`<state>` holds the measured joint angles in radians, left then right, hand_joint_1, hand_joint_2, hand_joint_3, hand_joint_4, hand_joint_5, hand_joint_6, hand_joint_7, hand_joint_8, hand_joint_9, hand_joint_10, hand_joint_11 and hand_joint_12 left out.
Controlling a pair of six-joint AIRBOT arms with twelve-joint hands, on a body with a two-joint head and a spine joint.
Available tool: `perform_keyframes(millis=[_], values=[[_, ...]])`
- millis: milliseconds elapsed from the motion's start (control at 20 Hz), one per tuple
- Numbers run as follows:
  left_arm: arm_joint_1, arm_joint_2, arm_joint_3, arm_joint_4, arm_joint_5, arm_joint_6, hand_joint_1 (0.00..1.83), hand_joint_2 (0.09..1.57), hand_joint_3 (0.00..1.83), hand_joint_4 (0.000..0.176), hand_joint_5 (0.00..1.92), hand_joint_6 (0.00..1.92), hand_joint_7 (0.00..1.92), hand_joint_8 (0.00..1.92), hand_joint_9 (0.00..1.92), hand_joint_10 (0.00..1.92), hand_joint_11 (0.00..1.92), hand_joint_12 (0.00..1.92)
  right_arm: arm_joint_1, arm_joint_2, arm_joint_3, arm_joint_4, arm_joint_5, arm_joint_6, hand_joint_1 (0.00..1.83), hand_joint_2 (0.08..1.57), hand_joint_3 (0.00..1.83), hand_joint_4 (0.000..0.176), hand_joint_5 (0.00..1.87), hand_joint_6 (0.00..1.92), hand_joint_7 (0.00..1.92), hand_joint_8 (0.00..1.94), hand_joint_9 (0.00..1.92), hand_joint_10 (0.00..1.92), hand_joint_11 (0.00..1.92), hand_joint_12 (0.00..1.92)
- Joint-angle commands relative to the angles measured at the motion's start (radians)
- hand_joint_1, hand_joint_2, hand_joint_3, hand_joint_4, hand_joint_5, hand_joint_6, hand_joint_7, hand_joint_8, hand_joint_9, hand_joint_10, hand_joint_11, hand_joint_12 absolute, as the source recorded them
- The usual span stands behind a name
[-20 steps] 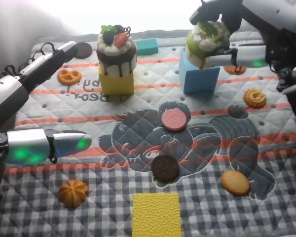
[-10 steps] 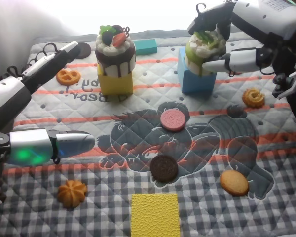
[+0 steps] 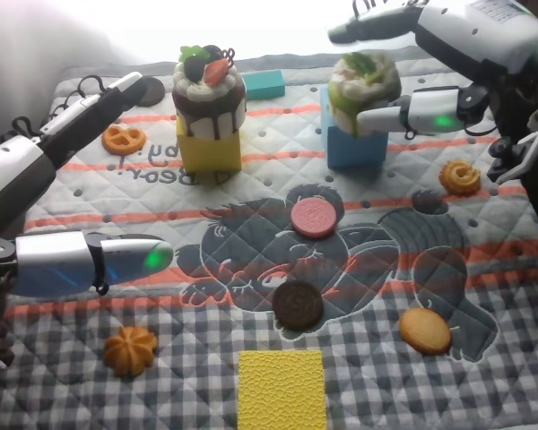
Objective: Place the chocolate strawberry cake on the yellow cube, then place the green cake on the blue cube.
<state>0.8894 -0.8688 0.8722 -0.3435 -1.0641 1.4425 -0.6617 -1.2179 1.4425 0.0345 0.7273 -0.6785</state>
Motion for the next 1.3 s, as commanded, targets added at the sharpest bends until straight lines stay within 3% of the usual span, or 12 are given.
perform_keyframes(millis=[0,350,450,550,600,700,750,800,850,1000,1200,1250], values=[[-0.003,0.007,0.004,0.017,-0.128,-0.015,0.86,0.87,0.01,0.176,0.00,0.00,0.00,0.00,0.00,0.00,0.00,0.00,0.013,-0.003,-0.003,0.015,0.104,-0.002,0.92,0.99,0.00,0.081,0.35,0.00,0.45,0.00,0.47,0.00,0.02,0.98],[-0.002,0.016,0.001,0.021,-0.135,-0.019,0.79,0.87,0.00,0.169,0.00,0.00,0.00,0.00,0.00,0.00,0.00,0.00,-0.051,0.009,-0.030,0.063,0.134,-0.002,0.85,1.02,0.00,0.100,0.26,0.00,0.39,0.00,0.44,0.00,0.07,0.86],[-0.002,0.016,0.000,0.021,-0.136,-0.019,0.81,0.87,0.00,0.176,0.00,0.00,0.00,0.00,0.00,0.00,0.00,0.00,-0.059,0.019,-0.035,0.068,0.140,-0.002,0.86,1.02,0.00,0.086,0.27,0.00,0.40,0.00,0.43,0.00,0.06,0.84],[0.000,0.016,-0.002,0.021,-0.140,-0.020,0.82,0.87,0.00,0.153,0.00,0.00,0.00,0.00,0.00,0.00,0.00,0.00,-0.064,0.027,-0.041,0.071,0.145,-0.002,0.87,1.03,0.00,0.084,0.27,0.00,0.40,0.00,0.43,0.00,0.06,0.80],[0.000,0.016,-0.002,0.021,-0.141,-0.020,0.81,0.87,0.00,0.157,0.00,0.00,0.00,0.00,0.00,0.00,0.00,0.00,-0.065,0.028,-0.041,0.072,0.147,-0.002,0.86,1.03,0.00,0.079,0.27,0.00,0.41,0.01,0.44,0.01,0.07,0.81],[0.002,0.017,-0.003,0.021,-0.142,-0.021,0.80,0.87,0.00,0.136,0.00,0.00,0.00,0.00,0.00,0.00,0.00,0.00,-0.067,0.029,-0.041,0.075,0.149,-0.002,0.86,1.03,0.00,0.075,0.28,0.01,0.42,0.01,0.44,0.00,0.08,0.81],[0.002,0.016,-0.003,0.021,-0.142,-0.022,0.79,0.87,0.00,0.140,0.00,0.00,0.00,0.00,0.00,0.00,0.00,0.00,-0.067,0.029,-0.041,0.075,0.149,-0.002,0.86,1.03,0.00,0.074,0.29,0.01,0.42,0.01,0.44,0.01,0.09,0.81],[0.002,0.016,-0.003,0.021,-0.142,-0.022,0.81,0.88,0.00,0.130,0.00,0.00,0.00,0.00,0.00,0.00,0.00,0.00,-0.067,0.029,-0.041,0.075,0.149,-0.002,0.85,1.03,0.00,0.076,0.29,0.01,0.43,0.01,0.45,0.01,0.10,0.82],[0.003,0.016,-0.003,0.021,-0.142,-0.023,0.81,0.87,0.00,0.146,0.00,0.00,0.00,0.00,0.00,0.00,0.00,0.00,-0.067,0.029,-0.041,0.075,0.149,-0.002,0.85,1.03,0.00,0.074,0.29,0.01,0.43,0.01,0.45,0.01,0.09,0.81],[0.003,0.015,-0.003,0.021,-0.143,-0.024,0.80,0.87,0.00,0.144,0.00,0.00,0.00,0.00,0.00,0.00,0.00,0.00,-0.067,0.029,-0.041,0.075,0.151,-0.002,0.88,1.03,0.00,0.071,0.30,0.00,0.41,0.00,0.44,0.00,0.09,0.80],[0.005,0.014,-0.003,0.019,-0.143,-0.026,0.80,0.87,0.00,0.141,0.00,0.00,0.00,0.00,0.00,0.00,0.00,0.00,-0.067,0.029,-0.041,0.075,0.160,-0.002,0.88,1.02,0.00,0.084,0.27,0.00,0.35,0.00,0.38,0.00,0.02,0.86],[0.005,0.014,-0.003,0.019,-0.144,-0.027,0.79,0.87,0.00,0.143,0.00,0.00,0.00,0.00,0.00,0.00,0.00,0.00,-0.067,0.029,-0.042,0.075,0.163,-0.002,0.87,1.01,0.00,0.109,0.23,0.00,0.26,0.00,0.31,0.00,0.00,0.69]])
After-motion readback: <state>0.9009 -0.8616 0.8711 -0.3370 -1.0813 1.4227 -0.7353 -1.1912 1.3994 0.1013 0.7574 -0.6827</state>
